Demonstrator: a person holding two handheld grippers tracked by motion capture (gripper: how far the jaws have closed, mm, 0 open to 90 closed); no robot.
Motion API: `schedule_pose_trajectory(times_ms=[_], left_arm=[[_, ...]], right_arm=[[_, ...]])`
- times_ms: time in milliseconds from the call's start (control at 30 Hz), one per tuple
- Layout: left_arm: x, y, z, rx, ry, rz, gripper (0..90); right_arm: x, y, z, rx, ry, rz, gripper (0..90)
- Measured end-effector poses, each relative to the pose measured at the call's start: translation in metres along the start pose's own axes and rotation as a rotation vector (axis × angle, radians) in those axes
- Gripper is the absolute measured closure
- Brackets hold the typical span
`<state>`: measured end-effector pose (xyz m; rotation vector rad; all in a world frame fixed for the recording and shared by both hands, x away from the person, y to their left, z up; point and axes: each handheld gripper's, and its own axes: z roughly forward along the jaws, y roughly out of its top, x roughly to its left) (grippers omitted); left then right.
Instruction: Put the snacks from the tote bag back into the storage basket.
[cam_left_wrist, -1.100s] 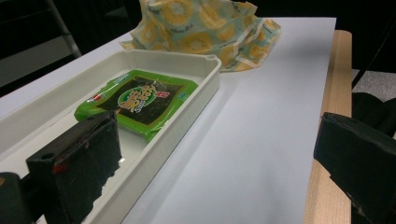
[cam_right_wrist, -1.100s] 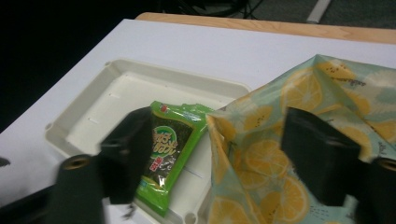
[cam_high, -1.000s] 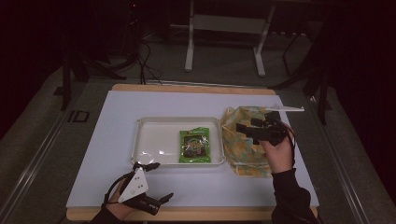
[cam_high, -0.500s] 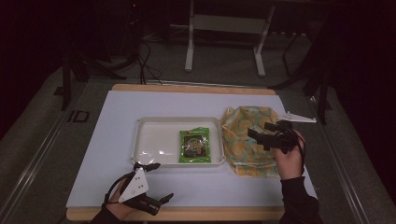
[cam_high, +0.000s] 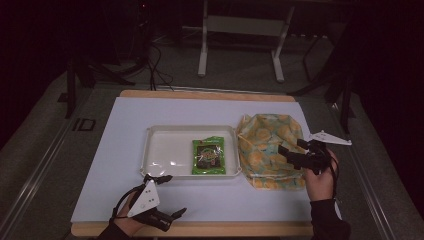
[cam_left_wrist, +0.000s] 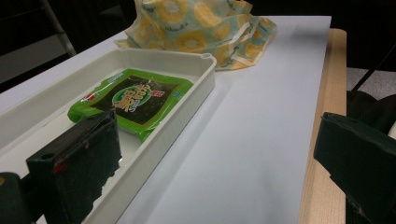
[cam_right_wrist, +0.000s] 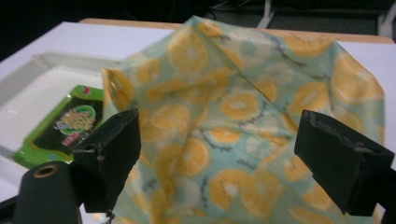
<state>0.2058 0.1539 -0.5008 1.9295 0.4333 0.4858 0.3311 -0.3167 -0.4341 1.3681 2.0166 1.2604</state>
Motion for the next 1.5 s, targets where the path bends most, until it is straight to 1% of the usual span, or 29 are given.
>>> schedule_pose_trajectory(times_ms=[100, 233, 367, 467, 567, 600, 767, 867, 967, 1000, 1033, 1067, 1200, 1300, 1433, 1500], left_arm=[[0.000, 0.000, 0.000, 0.001, -0.003, 0.000, 1.2], [0.000, 0.000, 0.000, 0.002, -0.007, 0.001, 1.2], [-0.001, 0.000, 0.000, 0.008, -0.010, 0.004, 1.3], [-0.001, 0.000, 0.000, 0.011, -0.012, 0.005, 1.2], [0.000, 0.000, 0.001, 0.011, -0.014, 0.003, 1.2], [0.000, 0.000, 0.001, 0.012, -0.015, 0.001, 1.2], [-0.001, 0.000, 0.001, 0.013, -0.015, 0.007, 1.2], [0.000, 0.000, 0.001, 0.016, -0.016, 0.008, 1.2], [-0.001, 0.000, 0.001, 0.015, -0.017, 0.008, 1.2], [-0.001, 0.000, 0.001, 0.016, -0.018, 0.010, 1.2], [-0.001, 0.000, 0.001, 0.016, -0.017, 0.010, 1.2], [-0.001, 0.000, 0.001, 0.015, -0.016, 0.010, 1.2], [-0.001, 0.001, 0.001, 0.015, -0.015, 0.011, 1.2], [-0.001, 0.001, 0.001, 0.015, -0.017, 0.012, 1.2], [-0.002, 0.001, 0.001, 0.015, -0.020, 0.013, 1.2], [-0.002, 0.001, 0.001, 0.014, -0.021, 0.012, 1.2]], right_arm=[[-0.006, -0.004, -0.004, -0.010, -0.021, 0.003, 14.5], [-0.011, -0.010, -0.012, -0.050, -0.051, 0.013, 14.5], [-0.014, -0.019, -0.013, -0.033, -0.075, -0.003, 14.5], [-0.017, -0.024, -0.014, -0.031, -0.078, 0.007, 14.5], [-0.018, -0.028, -0.016, -0.045, -0.080, 0.009, 14.5], [-0.018, -0.029, -0.016, -0.048, -0.082, 0.003, 14.5], [-0.017, -0.034, -0.017, -0.064, -0.092, 0.002, 14.2], [-0.018, -0.038, -0.019, -0.082, -0.090, 0.020, 14.3], [-0.018, -0.042, -0.018, -0.081, -0.106, 0.023, 14.2], [-0.018, -0.043, -0.018, -0.077, -0.112, 0.023, 14.3], [-0.018, -0.043, -0.018, -0.081, -0.124, 0.025, 14.3], [-0.018, -0.043, -0.018, -0.090, -0.126, 0.024, 14.3], [-0.017, -0.043, -0.018, -0.095, -0.140, -0.001, 14.4], [-0.018, -0.043, -0.018, -0.102, -0.131, -0.005, 14.4], [-0.019, -0.043, -0.019, -0.114, -0.133, -0.007, 14.4], [-0.020, -0.043, -0.020, -0.122, -0.130, 0.000, 14.4]])
